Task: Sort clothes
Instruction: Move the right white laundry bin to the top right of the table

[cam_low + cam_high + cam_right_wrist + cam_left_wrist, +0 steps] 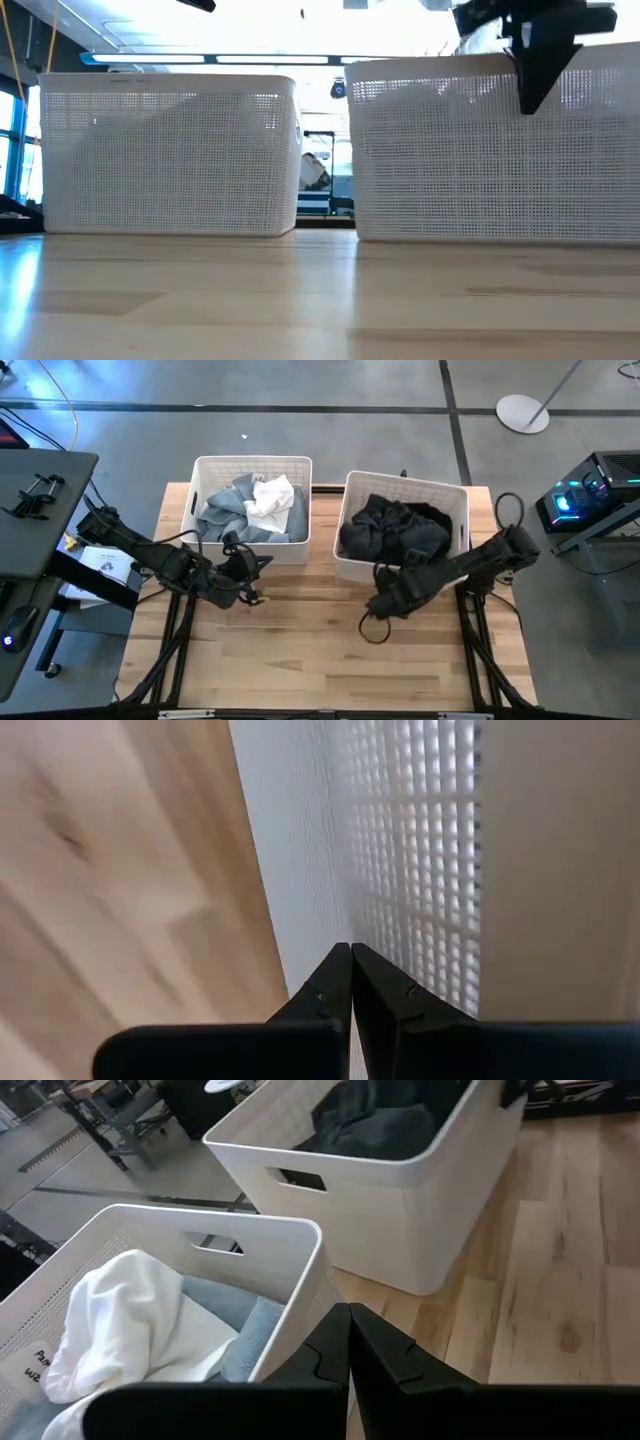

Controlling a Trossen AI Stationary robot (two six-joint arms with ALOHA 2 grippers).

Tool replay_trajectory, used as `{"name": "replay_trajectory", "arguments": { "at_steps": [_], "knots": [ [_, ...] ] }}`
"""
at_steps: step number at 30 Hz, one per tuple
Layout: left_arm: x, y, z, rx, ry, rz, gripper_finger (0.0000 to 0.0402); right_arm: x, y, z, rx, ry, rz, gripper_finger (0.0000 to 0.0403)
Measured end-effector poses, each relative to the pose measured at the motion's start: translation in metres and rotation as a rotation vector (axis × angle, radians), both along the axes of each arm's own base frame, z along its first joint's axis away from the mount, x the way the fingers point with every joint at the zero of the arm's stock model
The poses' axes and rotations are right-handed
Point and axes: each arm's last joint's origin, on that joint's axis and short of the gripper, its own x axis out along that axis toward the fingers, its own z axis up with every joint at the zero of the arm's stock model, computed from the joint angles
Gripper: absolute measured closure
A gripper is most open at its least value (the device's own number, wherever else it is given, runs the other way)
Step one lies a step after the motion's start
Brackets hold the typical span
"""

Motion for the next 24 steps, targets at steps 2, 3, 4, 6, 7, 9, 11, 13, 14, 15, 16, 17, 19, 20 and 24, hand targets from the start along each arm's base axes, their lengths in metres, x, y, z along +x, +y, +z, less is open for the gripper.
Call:
{"name": "replay_trajectory", "arguments": {
  "at_steps": [2,3,4,6,7,9,11,13,14,15,16,17,19,20,24],
  "knots": [
    [0.000,0.000,0.000,0.000,0.000,0.000,0.0402,-0.011,-0.011,0.001,-0.017,0.011,0.004,0.0403],
    [0.000,0.000,0.000,0.001,0.000,0.001,0.0402,-0.016,-0.015,0.002,-0.044,0.007,0.017,0.0403],
    [0.000,0.000,0.000,0.001,0.000,0.002,0.0402,-0.021,-0.019,0.006,-0.074,-0.009,0.034,0.0403],
    [0.000,0.000,0.000,0.002,-0.001,0.003,0.0402,-0.030,-0.027,0.017,-0.140,-0.072,0.051,0.0403],
    [0.000,0.001,0.000,0.001,-0.001,0.005,0.0402,-0.033,-0.031,0.023,-0.167,-0.104,0.051,0.0403],
    [0.000,0.001,0.000,-0.001,-0.002,0.006,0.0402,-0.040,-0.037,0.032,-0.199,-0.149,0.056,0.0403],
    [0.000,0.001,0.000,-0.004,-0.005,0.008,0.0402,-0.046,-0.044,0.041,-0.202,-0.174,0.059,0.0403],
    [0.000,0.001,0.000,-0.004,-0.005,0.009,0.0402,-0.052,-0.050,0.046,-0.217,-0.177,0.086,0.0403],
    [0.000,0.001,0.000,-0.004,-0.005,0.009,0.0402,-0.055,-0.054,0.047,-0.228,-0.168,0.101,0.0403],
    [0.000,0.001,0.000,-0.005,-0.007,0.010,0.0402,-0.057,-0.058,0.047,-0.230,-0.155,0.109,0.0403],
    [0.000,0.001,0.000,-0.009,-0.009,0.012,0.0402,-0.059,-0.062,0.047,-0.228,-0.144,0.108,0.0403],
    [0.000,0.001,0.000,-0.009,-0.009,0.013,0.0402,-0.062,-0.067,0.046,-0.216,-0.128,0.101,0.0403],
    [0.000,0.001,0.000,-0.009,-0.008,0.013,0.0402,-0.066,-0.074,0.043,-0.191,-0.099,0.072,0.0403],
    [0.000,0.001,0.000,-0.009,-0.007,0.013,0.0402,-0.067,-0.077,0.041,-0.184,-0.081,0.063,0.0403],
    [0.000,0.001,0.000,-0.007,-0.003,0.012,0.0402,-0.066,-0.076,0.041,-0.145,-0.094,0.044,0.0403]
  ]
}}
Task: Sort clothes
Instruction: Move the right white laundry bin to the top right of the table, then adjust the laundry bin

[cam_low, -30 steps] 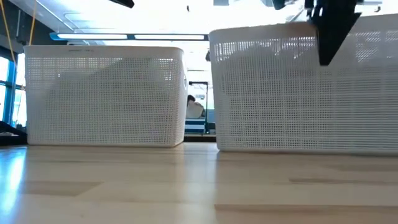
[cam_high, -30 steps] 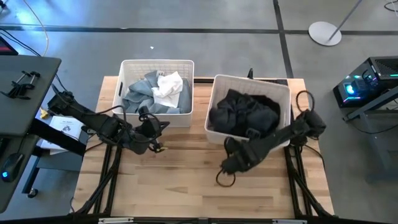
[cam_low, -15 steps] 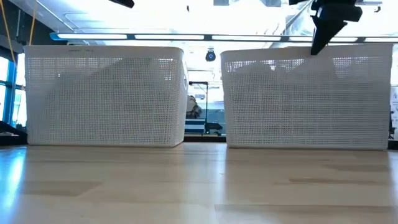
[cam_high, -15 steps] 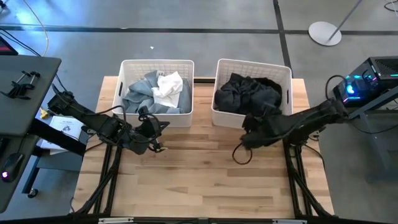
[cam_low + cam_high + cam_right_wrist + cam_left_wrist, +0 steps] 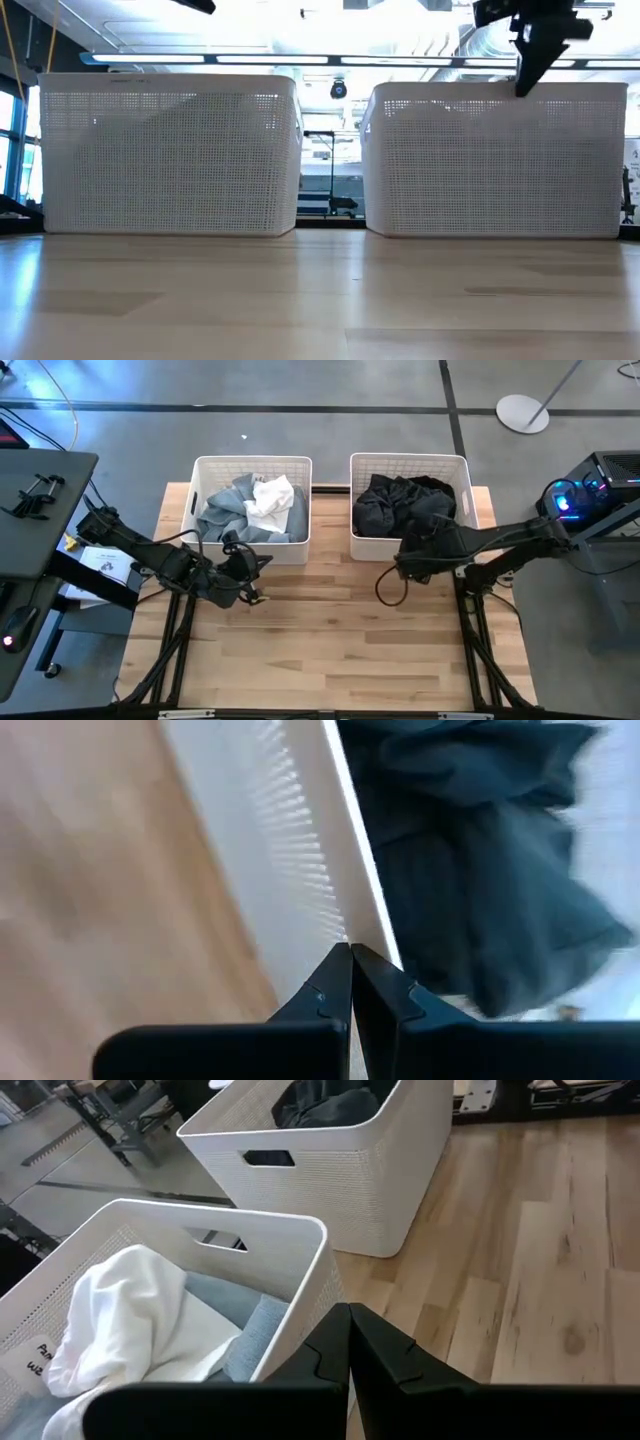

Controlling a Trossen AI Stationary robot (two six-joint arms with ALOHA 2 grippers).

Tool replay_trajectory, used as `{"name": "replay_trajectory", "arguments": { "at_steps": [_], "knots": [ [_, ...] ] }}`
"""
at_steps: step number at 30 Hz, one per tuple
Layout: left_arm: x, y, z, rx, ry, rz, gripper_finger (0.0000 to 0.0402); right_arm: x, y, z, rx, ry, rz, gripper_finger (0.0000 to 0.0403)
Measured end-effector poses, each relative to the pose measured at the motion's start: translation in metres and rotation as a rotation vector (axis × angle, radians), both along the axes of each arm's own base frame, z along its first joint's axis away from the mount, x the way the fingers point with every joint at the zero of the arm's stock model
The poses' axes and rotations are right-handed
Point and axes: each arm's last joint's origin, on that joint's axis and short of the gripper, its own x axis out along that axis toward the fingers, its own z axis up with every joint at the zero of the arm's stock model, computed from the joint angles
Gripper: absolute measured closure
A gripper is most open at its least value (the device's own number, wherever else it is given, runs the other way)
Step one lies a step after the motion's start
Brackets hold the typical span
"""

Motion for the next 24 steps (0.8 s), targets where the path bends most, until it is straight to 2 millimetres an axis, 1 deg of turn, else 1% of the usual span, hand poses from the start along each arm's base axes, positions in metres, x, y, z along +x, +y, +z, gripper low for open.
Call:
{"name": "replay_trajectory", "arguments": {
  "at_steps": [3,5,6,8,11,13,14,16,19,21,24],
  "knots": [
    [0.000,0.000,0.000,-0.015,0.007,-0.015,0.0402,0.000,0.007,0.002,0.164,-0.011,-0.026,0.0403],
    [0.000,-0.002,-0.001,-0.052,0.028,-0.062,0.0402,0.000,0.013,0.002,0.273,-0.021,-0.048,0.0403],
    [-0.001,-0.004,0.000,-0.070,0.045,-0.099,0.0402,0.000,0.016,0.002,0.294,-0.021,-0.049,0.0403],
    [-0.003,-0.007,0.003,-0.112,0.065,-0.172,0.0402,0.000,0.017,0.000,0.275,-0.029,-0.040,0.0403],
    [-0.006,-0.014,0.009,-0.231,0.095,-0.320,0.0402,0.001,0.012,-0.009,0.198,-0.025,-0.044,0.0403],
    [-0.011,-0.020,0.005,-0.336,0.170,-0.421,0.0402,0.000,0.005,-0.017,0.121,-0.017,-0.078,0.0403],
    [-0.014,-0.023,0.000,-0.366,0.236,-0.437,0.0401,-0.001,0.001,-0.021,0.068,-0.020,-0.110,0.0403],
    [-0.021,-0.026,-0.013,-0.343,0.383,-0.386,0.0402,-0.003,-0.007,-0.030,-0.018,-0.041,-0.188,0.0403],
    [-0.031,-0.018,-0.034,-0.165,0.567,-0.165,0.0402,-0.005,-0.017,-0.043,-0.038,-0.039,-0.258,0.0403],
    [-0.031,-0.010,-0.045,-0.064,0.614,-0.047,0.0402,-0.004,-0.020,-0.052,-0.009,-0.029,-0.261,0.0403],
    [-0.028,0.004,-0.065,0.013,0.686,0.019,0.0402,-0.003,-0.022,-0.061,0.032,-0.023,-0.249,0.0403]
  ]
}}
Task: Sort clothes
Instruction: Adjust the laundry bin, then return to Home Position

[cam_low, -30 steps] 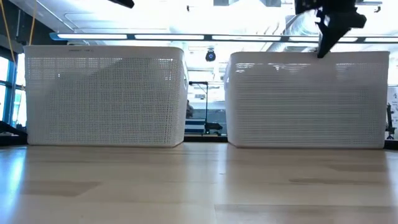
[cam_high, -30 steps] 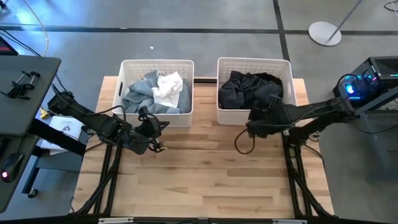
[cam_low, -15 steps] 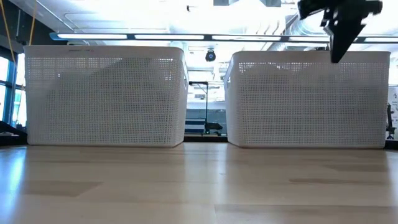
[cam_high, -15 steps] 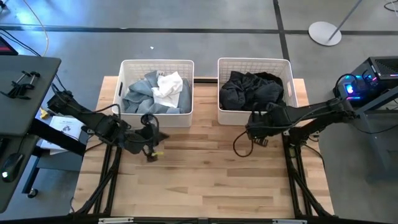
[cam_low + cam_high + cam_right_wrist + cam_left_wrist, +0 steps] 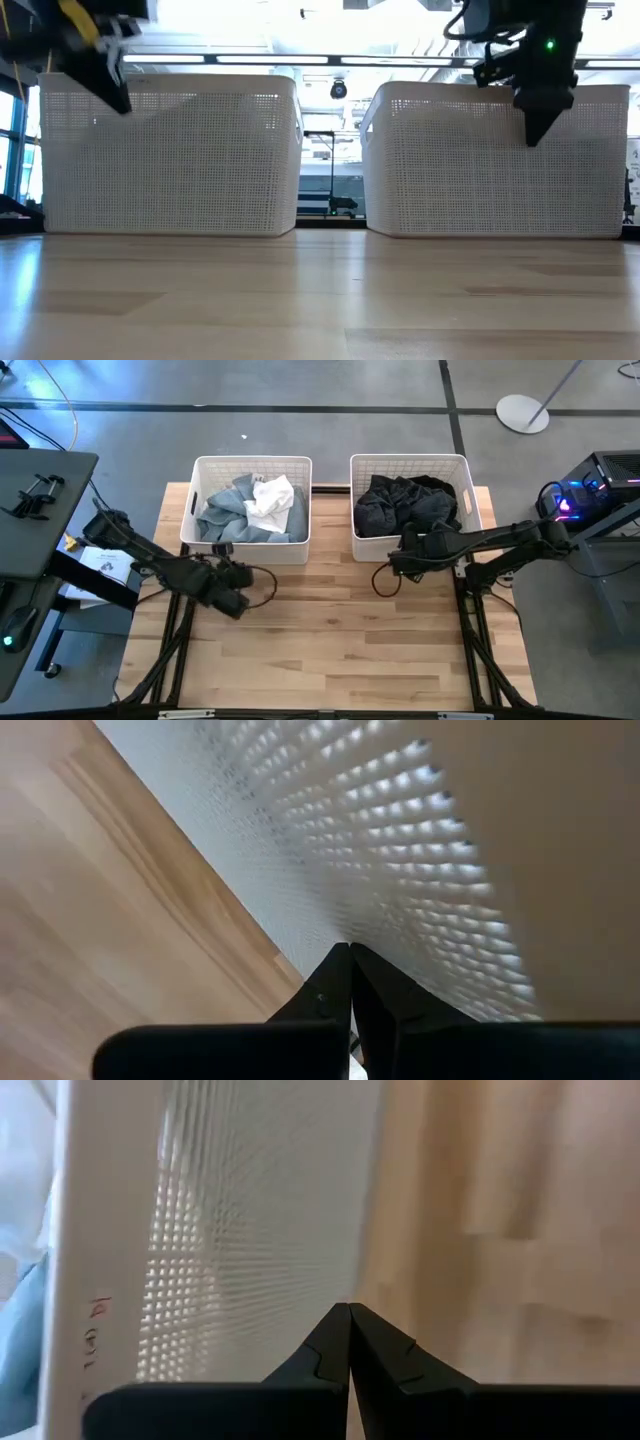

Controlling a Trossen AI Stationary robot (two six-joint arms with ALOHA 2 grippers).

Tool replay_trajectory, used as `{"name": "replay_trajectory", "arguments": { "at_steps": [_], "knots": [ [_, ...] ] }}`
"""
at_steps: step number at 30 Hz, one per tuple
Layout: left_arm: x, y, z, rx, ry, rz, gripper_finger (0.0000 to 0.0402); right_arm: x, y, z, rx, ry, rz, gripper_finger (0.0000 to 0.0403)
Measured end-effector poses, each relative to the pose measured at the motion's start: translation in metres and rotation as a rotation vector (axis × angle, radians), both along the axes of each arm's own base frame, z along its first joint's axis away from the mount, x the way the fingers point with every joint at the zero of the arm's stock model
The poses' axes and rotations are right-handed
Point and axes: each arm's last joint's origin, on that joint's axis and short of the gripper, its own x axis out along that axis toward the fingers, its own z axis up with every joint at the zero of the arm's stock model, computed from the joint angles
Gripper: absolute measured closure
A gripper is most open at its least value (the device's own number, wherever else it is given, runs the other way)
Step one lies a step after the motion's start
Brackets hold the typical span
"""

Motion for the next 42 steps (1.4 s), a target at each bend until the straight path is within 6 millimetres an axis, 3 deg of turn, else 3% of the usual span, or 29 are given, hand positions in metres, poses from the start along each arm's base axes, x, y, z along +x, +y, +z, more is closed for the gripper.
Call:
{"name": "replay_trajectory", "arguments": {
  "at_steps": [5,11,24,34,42],
  "knots": [
    [0.001,0.024,-0.029,0.104,0.033,0.079,0.0402,-0.003,-0.001,-0.008,-0.025,0.008,-0.016,0.0403],
    [-0.003,0.044,-0.042,0.203,0.059,0.152,0.0402,-0.001,-0.001,-0.009,-0.035,-0.005,-0.002,0.0403],
    [-0.010,0.076,-0.002,0.139,-0.199,0.139,0.0401,-0.001,0.003,-0.001,-0.048,-0.075,0.043,0.0403],
    [-0.029,0.054,0.032,-0.137,-0.430,0.070,0.0402,-0.010,0.043,0.057,0.118,-0.359,0.154,0.0403],
    [-0.025,0.009,0.100,-0.317,-0.804,-0.142,0.0402,-0.026,0.094,0.129,0.241,-0.750,0.374,0.0403]
  ]
}}
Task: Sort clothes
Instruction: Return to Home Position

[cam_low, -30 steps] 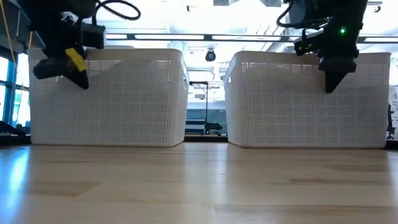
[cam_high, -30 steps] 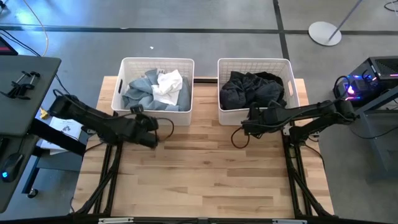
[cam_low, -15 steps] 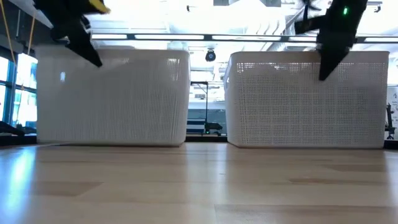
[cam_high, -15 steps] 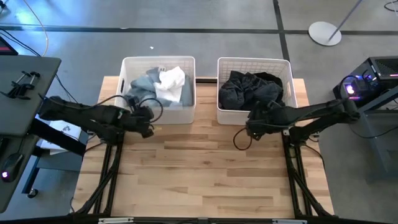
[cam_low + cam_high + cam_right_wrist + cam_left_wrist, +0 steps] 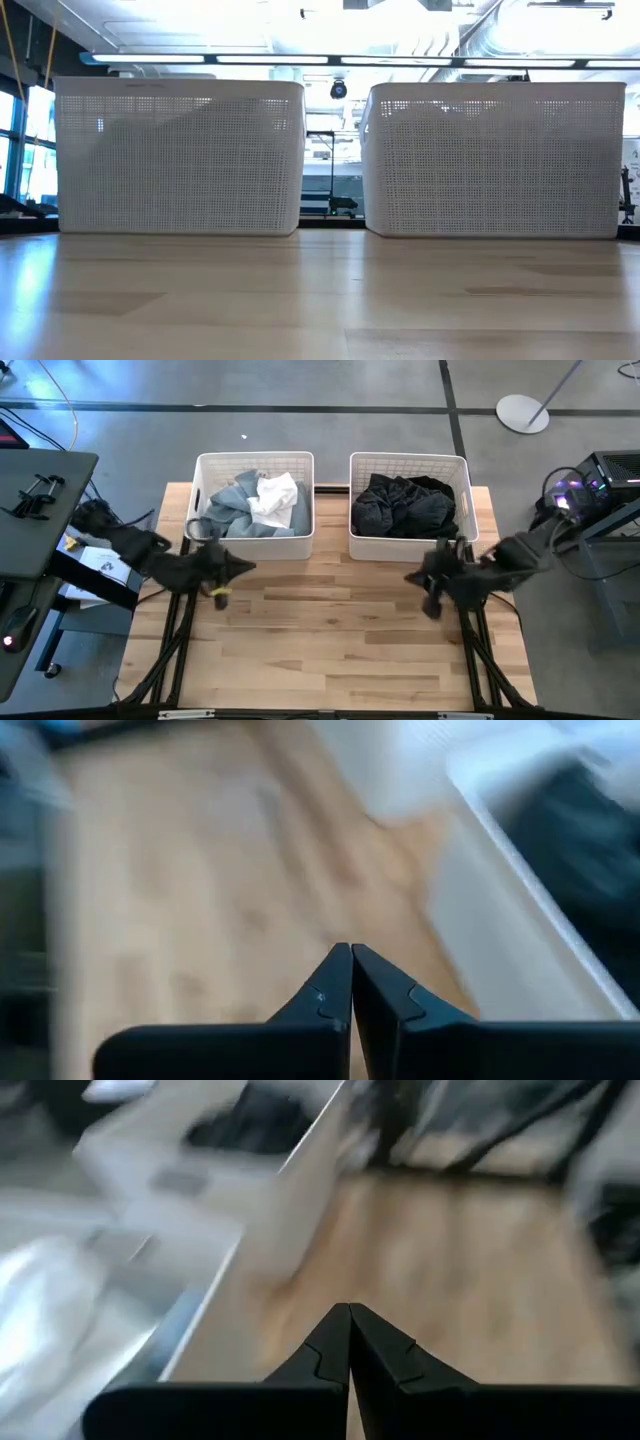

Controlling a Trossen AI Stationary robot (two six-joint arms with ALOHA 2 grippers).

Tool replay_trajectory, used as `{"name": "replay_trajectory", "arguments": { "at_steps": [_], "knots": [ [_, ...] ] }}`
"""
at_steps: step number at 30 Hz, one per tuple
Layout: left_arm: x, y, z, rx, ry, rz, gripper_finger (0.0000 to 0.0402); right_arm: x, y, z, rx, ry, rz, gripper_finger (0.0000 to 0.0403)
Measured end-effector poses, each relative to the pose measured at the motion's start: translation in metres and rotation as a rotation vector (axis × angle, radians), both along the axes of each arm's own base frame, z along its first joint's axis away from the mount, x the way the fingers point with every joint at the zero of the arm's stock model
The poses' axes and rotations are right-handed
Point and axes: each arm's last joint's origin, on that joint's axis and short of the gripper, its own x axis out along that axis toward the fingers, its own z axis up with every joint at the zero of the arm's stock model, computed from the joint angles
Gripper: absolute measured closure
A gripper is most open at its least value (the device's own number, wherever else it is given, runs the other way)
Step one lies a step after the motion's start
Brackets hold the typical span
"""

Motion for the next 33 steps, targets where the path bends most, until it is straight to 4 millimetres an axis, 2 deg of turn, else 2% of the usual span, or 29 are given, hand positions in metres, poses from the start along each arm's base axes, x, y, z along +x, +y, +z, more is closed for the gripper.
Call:
{"name": "replay_trajectory", "arguments": {
  "at_steps": [3,6,10,13,17,21,24,28,33],
  "knots": [
    [-0.002,-0.022,0.023,-0.038,-0.165,-0.101,0.0402,-0.007,0.027,0.018,0.026,-0.146,0.158,0.0403],
    [-0.010,-0.041,0.031,-0.061,-0.246,-0.186,0.0401,-0.016,0.053,0.023,0.042,-0.247,0.304,0.0403],
    [-0.025,-0.060,0.022,-0.077,-0.261,-0.201,0.0401,-0.032,0.087,0.006,0.067,-0.310,0.469,0.0403],
    [-0.035,-0.072,0.005,-0.087,-0.255,-0.189,0.0402,-0.052,0.098,-0.014,0.084,-0.374,0.469,0.0403],
    [-0.046,-0.078,-0.014,-0.103,-0.259,-0.176,0.0402,-0.079,0.089,-0.048,0.144,-0.470,0.382,0.0403],
    [-0.048,-0.068,-0.031,-0.077,-0.285,-0.080,0.0402,-0.091,0.066,-0.079,0.270,-0.550,0.314,0.0403],
    [-0.044,-0.052,-0.042,-0.119,-0.276,-0.062,0.0401,-0.089,0.050,-0.101,0.340,-0.604,0.298,0.0403],
    [-0.041,-0.027,-0.050,-0.152,-0.296,-0.058,0.0402,-0.081,0.028,-0.124,0.380,-0.702,0.373,0.0403],
    [-0.042,0.001,-0.051,-0.123,-0.331,-0.123,0.0401,-0.071,0.000,-0.139,0.337,-0.865,0.493,0.0403]
  ]
}}
